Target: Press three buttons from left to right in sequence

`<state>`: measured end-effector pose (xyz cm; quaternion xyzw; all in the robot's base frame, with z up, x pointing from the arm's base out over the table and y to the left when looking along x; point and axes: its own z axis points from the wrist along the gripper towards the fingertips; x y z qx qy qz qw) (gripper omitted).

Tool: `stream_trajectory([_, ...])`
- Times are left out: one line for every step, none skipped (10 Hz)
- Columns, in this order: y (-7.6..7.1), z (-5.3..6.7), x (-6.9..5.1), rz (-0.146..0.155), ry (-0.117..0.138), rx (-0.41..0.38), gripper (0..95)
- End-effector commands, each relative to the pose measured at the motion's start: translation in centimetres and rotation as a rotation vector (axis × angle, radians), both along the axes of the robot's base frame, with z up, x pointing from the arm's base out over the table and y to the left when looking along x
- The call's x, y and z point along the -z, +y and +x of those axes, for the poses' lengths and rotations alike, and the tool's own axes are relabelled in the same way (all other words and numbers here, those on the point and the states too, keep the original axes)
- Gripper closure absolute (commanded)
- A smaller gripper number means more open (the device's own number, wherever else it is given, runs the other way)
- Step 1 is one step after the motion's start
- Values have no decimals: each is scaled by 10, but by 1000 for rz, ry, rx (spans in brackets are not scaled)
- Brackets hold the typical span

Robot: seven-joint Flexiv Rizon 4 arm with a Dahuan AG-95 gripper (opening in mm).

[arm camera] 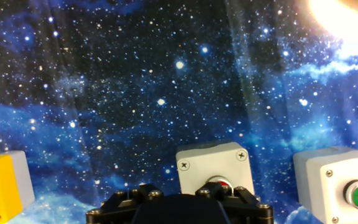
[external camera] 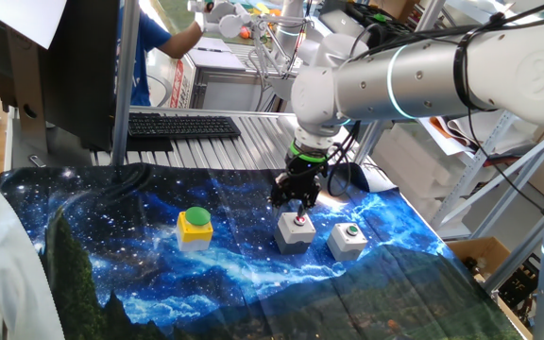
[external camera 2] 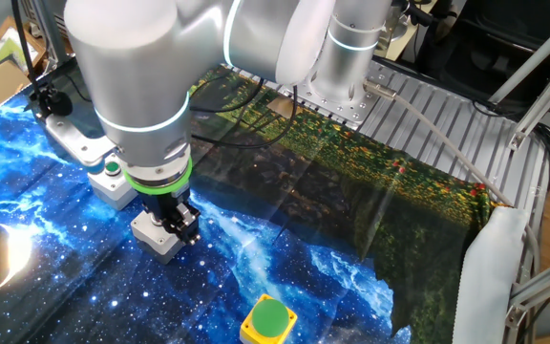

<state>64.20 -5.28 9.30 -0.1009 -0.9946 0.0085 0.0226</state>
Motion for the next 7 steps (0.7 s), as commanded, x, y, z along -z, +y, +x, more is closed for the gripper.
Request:
stream_trajectory([-2,1,1,-1,3,2,380])
stream_trajectory([-3,2,3,0,2,4,380])
stream_trajectory([-4,1,6,0,4,8,380])
stream_trajectory([-4,0,7,-1,6,13,380])
stream_trajectory([-3,-1,8,-12,5,15,380])
stream_trajectory([-1,-3,10,-25,1,15,380])
stream_trajectory([0,-3,12,-42,5,13,380])
